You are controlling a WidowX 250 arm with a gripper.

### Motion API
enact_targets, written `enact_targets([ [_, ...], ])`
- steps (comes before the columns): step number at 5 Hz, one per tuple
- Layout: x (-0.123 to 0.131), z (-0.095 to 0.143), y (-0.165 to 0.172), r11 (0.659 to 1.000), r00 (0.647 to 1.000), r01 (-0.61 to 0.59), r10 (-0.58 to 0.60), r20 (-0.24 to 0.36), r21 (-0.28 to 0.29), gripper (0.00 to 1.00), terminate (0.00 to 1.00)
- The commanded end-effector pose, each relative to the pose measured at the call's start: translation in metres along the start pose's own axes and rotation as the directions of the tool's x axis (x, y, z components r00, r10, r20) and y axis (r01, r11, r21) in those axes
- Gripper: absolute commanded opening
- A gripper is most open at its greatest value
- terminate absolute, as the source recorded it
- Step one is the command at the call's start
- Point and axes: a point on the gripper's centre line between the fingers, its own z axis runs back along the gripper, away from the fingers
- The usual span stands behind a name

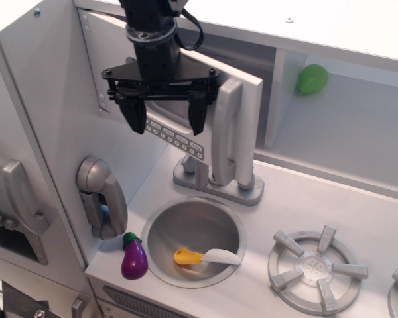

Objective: Close microwave

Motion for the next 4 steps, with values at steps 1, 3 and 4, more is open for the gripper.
enact_targets([
  [1,0.03,0.024,-0.01,0.993,0.983,-0.012,0.032,0.18,-0.116,1.0,0.0],
  [3,0.047,0.028,-0.015,0.986,0.973,-0.057,0.09,0.211,-0.155,1.0,0.0],
  [4,0.042,0.031,-0.012,0.98,0.963,-0.031,0.083,0.258,-0.197,1.0,0.0],
])
